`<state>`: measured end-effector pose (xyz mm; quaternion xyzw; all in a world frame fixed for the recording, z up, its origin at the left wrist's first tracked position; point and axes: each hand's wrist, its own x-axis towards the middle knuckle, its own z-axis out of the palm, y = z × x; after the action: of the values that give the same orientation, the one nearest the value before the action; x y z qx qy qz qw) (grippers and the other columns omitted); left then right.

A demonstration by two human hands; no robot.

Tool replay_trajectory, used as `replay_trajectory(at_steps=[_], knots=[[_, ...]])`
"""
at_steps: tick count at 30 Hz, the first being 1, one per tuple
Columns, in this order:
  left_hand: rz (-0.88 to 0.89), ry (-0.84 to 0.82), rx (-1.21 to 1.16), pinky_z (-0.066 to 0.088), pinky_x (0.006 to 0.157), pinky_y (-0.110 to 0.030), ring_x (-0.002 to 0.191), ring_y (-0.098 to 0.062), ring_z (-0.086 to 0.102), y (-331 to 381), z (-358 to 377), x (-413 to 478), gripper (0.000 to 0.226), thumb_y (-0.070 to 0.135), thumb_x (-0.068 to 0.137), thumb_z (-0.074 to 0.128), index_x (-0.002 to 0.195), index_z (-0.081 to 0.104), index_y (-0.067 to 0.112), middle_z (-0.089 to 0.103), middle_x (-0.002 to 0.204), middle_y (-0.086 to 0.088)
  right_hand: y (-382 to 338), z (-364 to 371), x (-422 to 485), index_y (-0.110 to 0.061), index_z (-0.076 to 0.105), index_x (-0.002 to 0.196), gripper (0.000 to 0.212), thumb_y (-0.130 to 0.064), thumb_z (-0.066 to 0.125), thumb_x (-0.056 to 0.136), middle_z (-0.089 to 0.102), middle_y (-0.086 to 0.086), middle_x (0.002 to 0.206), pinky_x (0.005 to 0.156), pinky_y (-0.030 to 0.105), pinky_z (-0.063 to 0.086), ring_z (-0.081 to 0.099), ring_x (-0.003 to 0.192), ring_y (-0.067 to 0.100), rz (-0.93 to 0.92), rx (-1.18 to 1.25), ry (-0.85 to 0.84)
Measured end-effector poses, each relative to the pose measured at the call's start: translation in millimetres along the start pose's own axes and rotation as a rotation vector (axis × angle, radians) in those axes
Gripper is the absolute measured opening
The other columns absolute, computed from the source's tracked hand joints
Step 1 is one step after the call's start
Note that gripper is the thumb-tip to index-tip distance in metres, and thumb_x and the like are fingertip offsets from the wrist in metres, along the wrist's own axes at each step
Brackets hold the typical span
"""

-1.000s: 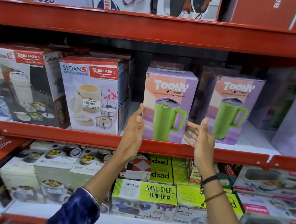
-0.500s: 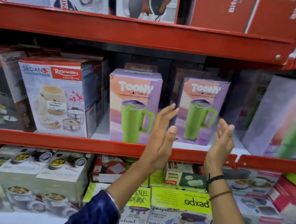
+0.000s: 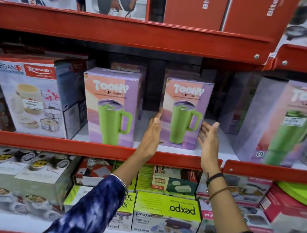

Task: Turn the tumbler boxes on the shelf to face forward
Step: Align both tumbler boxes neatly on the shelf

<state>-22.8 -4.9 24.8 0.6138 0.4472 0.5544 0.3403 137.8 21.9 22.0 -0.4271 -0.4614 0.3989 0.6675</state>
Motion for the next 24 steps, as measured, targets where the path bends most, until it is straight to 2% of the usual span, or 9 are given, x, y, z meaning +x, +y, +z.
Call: replay_trajectory(at_steps=[3,6,8,10,13,18,21,24], knots=[[0.023,0.017,-0.023,0.031,0.108,-0.039,0.134,-0.006,0.016,1.9,-0.6,-7.0,0.049,0.036,0.102,0.008,0.149,0.017,0.029,0.017,0.148,0.015,-3.7,-2.8,-5.3,-0.006,0.046,0.132,0.061,-0.048,0.019,0.097,0.053,0.012,0.132,0.101,0.029,0.039,0.051,0.116,0.016,0.003,0.02,-0.006],[0.005,0.027,-0.014,0.03,0.11,-0.038,0.137,-0.005,0.016,2.4,-2.0,-16.2,0.05,0.044,0.1,0.007,0.148,0.018,0.034,0.017,0.157,0.01,-5.4,-8.9,-13.1,-0.005,0.05,0.13,0.064,-0.049,0.018,0.096,0.055,0.014,0.132,0.102,0.033,0.041,0.053,0.116,0.02,0.004,0.014,-0.001],[0.016,0.03,0.004,0.022,0.118,-0.053,0.14,-0.007,0.017,3.2,-2.7,-23.4,0.057,0.054,0.093,0.008,0.146,0.02,0.039,0.02,0.152,0.017,-7.2,-12.3,-19.6,-0.005,0.051,0.129,0.066,-0.051,0.017,0.095,0.055,0.015,0.133,0.102,0.034,0.042,0.054,0.118,0.021,0.004,0.017,-0.003],[0.021,0.034,0.015,0.02,0.118,-0.059,0.142,-0.009,0.018,3.0,-2.3,-29.9,0.061,0.058,0.089,0.009,0.146,0.021,0.039,0.02,0.148,0.02,-9.4,-14.6,-27.0,-0.006,0.051,0.129,0.074,-0.058,0.017,0.09,0.055,0.015,0.134,0.103,0.035,0.042,0.054,0.119,0.021,0.0,0.017,-0.009],[0.019,0.036,0.016,0.02,0.118,-0.059,0.143,-0.01,0.02,6.3,-2.0,-39.9,0.064,0.061,0.086,0.008,0.145,0.021,0.039,0.02,0.147,0.02,-11.6,-18.1,-36.2,-0.007,0.053,0.128,0.085,-0.067,0.019,0.077,0.055,0.016,0.134,0.105,0.038,0.041,0.054,0.121,0.024,0.006,0.016,-0.012],[0.023,0.043,0.004,0.022,0.118,-0.056,0.142,-0.008,0.022,11.1,-1.1,-51.0,0.068,0.073,0.081,0.01,0.142,0.021,0.044,0.022,0.146,0.022,-11.1,-22.5,-46.1,-0.008,0.054,0.126,0.075,-0.06,0.016,0.088,0.057,0.014,0.132,0.1,0.032,0.043,0.056,0.113,0.017,-0.013,0.02,0.007],[0.02,0.025,0.037,0.022,0.118,-0.055,0.139,-0.002,0.021,10.9,-1.7,-53.4,0.087,0.089,0.071,0.012,0.145,0.018,0.043,0.022,0.145,0.026,-10.2,-21.0,-49.7,-0.008,0.051,0.129,0.066,-0.052,0.016,0.095,0.055,0.012,0.133,0.102,0.03,0.041,0.053,0.119,0.017,-0.021,0.023,-0.016],[0.033,0.023,0.06,0.023,0.118,-0.054,0.141,-0.002,0.021,9.2,-4.2,-52.0,0.091,0.09,0.071,0.014,0.146,0.017,0.04,0.022,0.147,0.024,-7.0,-16.0,-52.2,-0.008,0.052,0.129,0.059,-0.048,0.022,0.097,0.056,0.012,0.133,0.103,0.03,0.041,0.053,0.122,0.02,-0.045,0.022,0.022]])
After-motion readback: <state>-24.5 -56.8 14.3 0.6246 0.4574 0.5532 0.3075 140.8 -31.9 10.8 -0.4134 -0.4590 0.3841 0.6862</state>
